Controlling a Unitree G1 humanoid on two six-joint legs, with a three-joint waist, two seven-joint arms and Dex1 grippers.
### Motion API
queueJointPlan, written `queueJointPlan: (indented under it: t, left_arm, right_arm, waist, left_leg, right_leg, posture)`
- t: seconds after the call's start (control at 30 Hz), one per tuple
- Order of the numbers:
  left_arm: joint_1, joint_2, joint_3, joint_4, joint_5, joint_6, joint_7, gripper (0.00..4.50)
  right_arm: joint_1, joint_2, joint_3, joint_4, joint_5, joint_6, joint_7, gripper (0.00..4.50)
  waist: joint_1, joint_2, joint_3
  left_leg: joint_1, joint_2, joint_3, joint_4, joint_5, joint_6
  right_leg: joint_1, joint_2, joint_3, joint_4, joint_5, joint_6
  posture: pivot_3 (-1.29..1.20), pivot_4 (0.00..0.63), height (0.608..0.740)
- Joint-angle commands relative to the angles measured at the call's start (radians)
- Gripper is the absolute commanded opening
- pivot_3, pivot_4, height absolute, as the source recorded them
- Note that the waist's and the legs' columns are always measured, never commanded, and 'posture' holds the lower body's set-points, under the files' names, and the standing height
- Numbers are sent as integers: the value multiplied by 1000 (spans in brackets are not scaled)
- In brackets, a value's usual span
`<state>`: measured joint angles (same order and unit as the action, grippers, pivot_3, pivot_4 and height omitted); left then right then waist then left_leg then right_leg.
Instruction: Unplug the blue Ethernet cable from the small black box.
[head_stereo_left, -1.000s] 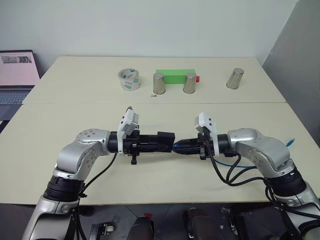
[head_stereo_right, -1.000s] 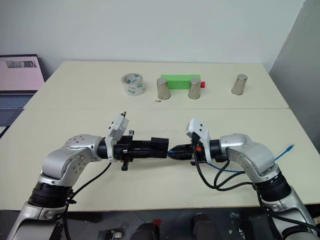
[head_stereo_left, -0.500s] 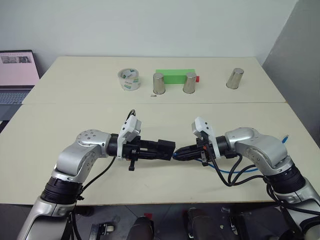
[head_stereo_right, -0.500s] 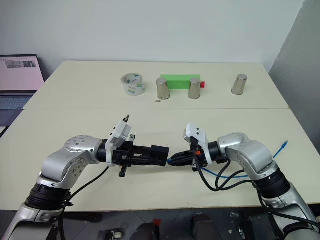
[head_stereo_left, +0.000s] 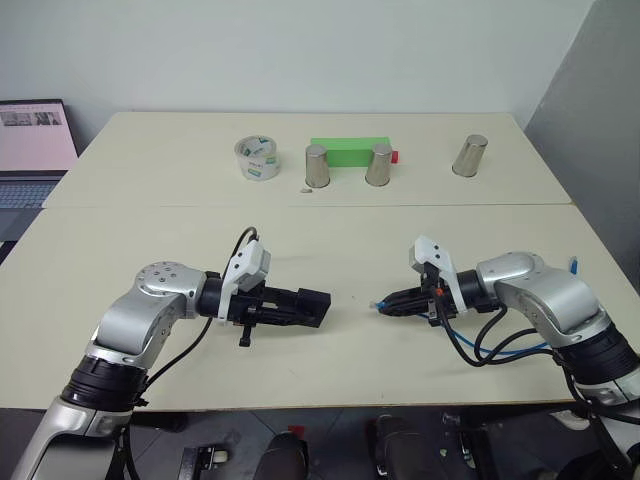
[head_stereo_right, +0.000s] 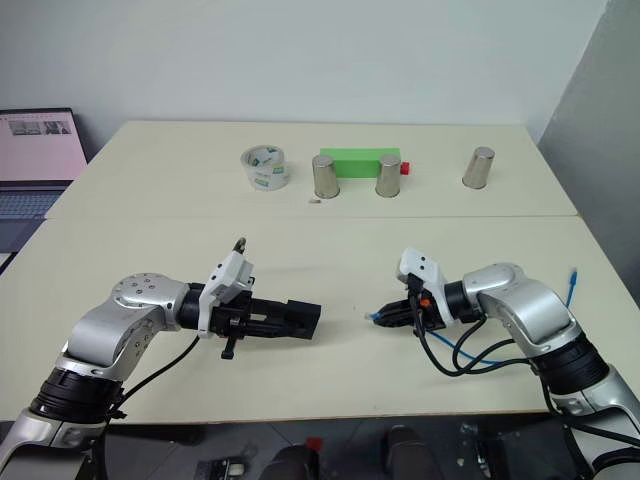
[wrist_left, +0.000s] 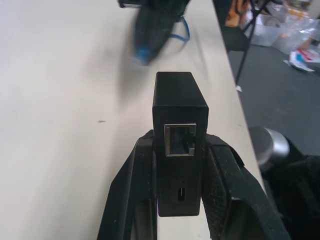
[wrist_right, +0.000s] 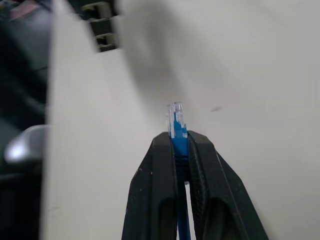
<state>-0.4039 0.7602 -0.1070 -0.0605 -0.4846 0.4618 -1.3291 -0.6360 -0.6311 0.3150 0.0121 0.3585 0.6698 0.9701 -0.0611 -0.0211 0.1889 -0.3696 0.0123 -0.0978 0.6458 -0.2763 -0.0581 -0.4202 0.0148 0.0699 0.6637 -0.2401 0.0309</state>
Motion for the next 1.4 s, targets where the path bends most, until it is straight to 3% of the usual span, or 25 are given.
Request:
queueJointPlan:
  t: [0.03,0.2,0.27,0.33,0.53,0.7,0.9,1.07,1.2,1.27,1.4]
  left_arm:
    - [4,-32,60,3,-1,0,89,784]
    - [21,-74,79,14,26,-14,193,784]
    - [25,-86,87,17,31,-10,226,784]
    - [28,-107,104,43,50,-33,277,784]
    - [15,-146,131,135,123,-111,400,784]
    - [-63,-222,168,336,264,-293,652,784]
    - [-182,-311,241,685,311,-580,821,784]
    - [-269,-342,263,968,340,-674,923,784]
    - [-276,-365,269,1061,341,-719,930,784]
    - [-268,-371,282,1076,327,-707,926,1489]
    - [-224,-367,288,1043,319,-687,884,2093]
  right_arm:
    - [-110,76,-68,321,-201,-283,-279,25]
    - [-198,163,-135,682,-283,-471,-452,25]
    - [-208,180,-153,740,-288,-489,-456,725]
    - [-200,184,-171,742,-275,-468,-424,1078]
    - [-161,142,-242,595,-242,-397,-371,2704]
    - [-31,62,-224,181,-102,-202,-144,3867]
    - [66,48,-171,-182,30,-28,-39,3949]
    - [49,98,-142,-250,38,19,-78,3949]
    - [44,113,-138,-246,21,19,-88,3949]
    - [47,113,-137,-249,15,18,-92,3949]
    - [59,107,-137,-258,9,17,-102,3949]
  waist:
    - [1,0,0]
    - [7,0,0]
    - [6,0,0]
    - [4,0,0]
    - [4,0,0]
    - [8,1,0]
    - [11,0,0]
    - [12,0,0]
    - [16,0,-1]
    - [17,0,-1]
    - [10,0,-1]
  left_leg:
    - [1,0,1,1,0,0]
    - [0,0,1,0,0,0]
    - [-1,0,1,0,0,0]
    - [-2,0,1,-1,0,0]
    - [-3,-1,0,0,0,0]
    - [-3,-1,-1,1,0,0]
    - [-4,0,-3,1,0,0]
    - [-3,-1,-4,3,0,0]
    - [-3,-2,-4,3,0,0]
    - [-2,-2,-4,3,0,0]
    - [1,-2,-3,2,0,0]
  right_leg:
    - [0,0,0,1,0,0]
    - [0,0,1,0,4,-4]
    - [0,-1,1,0,4,-5]
    - [-1,-1,1,-1,4,-5]
    - [-2,-2,0,0,4,-5]
    - [-2,-1,-1,1,4,-5]
    - [-1,-2,-3,0,4,-4]
    - [-1,-2,-4,1,4,-3]
    - [0,-2,-3,0,5,-2]
    - [1,-2,-3,1,5,-2]
    - [2,-2,-3,1,4,-1]
  posture:
    - [0,150,740]
    - [0,150,740]
    - [0,150,740]
    - [0,150,740]
    - [0,150,740]
    - [0,150,740]
    - [0,150,740]
    - [0,150,740]
    - [0,150,740]
    - [0,150,740]
    - [0,150,740]
